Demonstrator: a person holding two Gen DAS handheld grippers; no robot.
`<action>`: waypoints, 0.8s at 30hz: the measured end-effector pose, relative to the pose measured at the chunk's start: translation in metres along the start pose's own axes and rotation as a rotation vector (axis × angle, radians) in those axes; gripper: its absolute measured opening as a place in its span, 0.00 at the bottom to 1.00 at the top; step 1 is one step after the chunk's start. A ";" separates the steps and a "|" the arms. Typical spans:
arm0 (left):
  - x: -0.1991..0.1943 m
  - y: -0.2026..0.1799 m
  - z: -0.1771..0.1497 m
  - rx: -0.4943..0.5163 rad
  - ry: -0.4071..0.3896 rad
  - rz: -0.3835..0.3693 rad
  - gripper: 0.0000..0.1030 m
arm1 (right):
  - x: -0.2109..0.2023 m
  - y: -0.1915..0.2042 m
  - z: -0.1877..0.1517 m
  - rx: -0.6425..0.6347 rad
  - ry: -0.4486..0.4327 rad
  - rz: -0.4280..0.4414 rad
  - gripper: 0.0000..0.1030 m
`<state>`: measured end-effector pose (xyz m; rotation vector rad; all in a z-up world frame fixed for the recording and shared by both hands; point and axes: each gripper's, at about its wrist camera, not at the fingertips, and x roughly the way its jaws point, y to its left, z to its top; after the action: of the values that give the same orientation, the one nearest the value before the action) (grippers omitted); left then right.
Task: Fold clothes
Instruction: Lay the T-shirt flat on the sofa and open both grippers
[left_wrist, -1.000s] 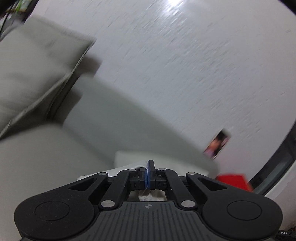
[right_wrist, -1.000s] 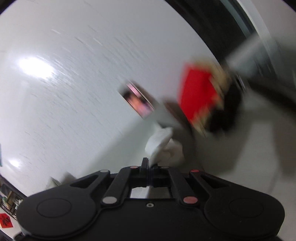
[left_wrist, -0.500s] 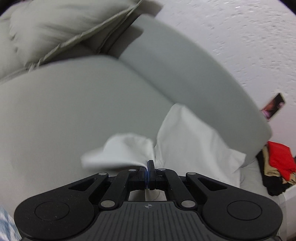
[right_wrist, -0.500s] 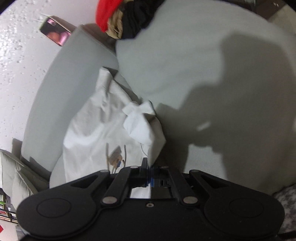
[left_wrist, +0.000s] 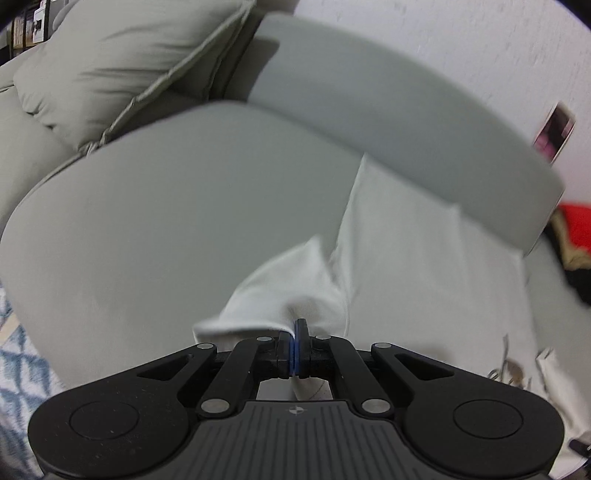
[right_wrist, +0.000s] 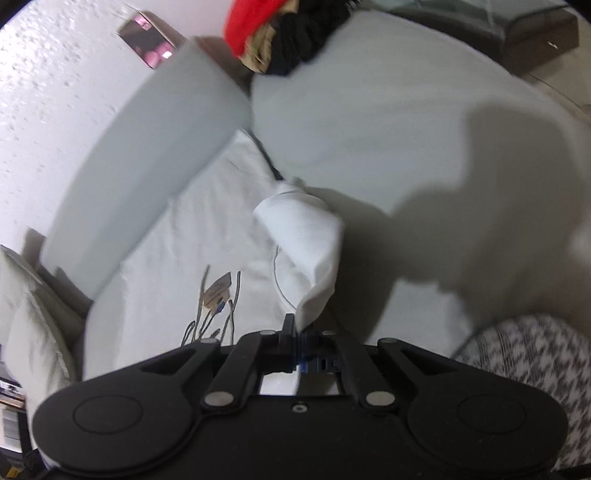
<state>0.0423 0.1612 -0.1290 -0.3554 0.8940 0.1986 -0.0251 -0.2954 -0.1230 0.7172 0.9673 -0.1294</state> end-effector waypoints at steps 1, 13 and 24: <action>0.001 -0.001 -0.003 0.014 0.011 0.020 0.00 | 0.004 -0.002 -0.003 -0.005 0.001 -0.018 0.02; -0.061 -0.024 -0.027 0.243 -0.026 -0.019 0.26 | -0.047 -0.012 -0.009 -0.138 -0.023 -0.007 0.36; -0.018 -0.101 -0.111 0.664 0.195 -0.064 0.09 | 0.034 0.057 -0.080 -0.524 0.224 0.039 0.14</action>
<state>-0.0171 0.0254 -0.1563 0.2188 1.0826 -0.1981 -0.0390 -0.1959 -0.1501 0.2685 1.1393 0.2381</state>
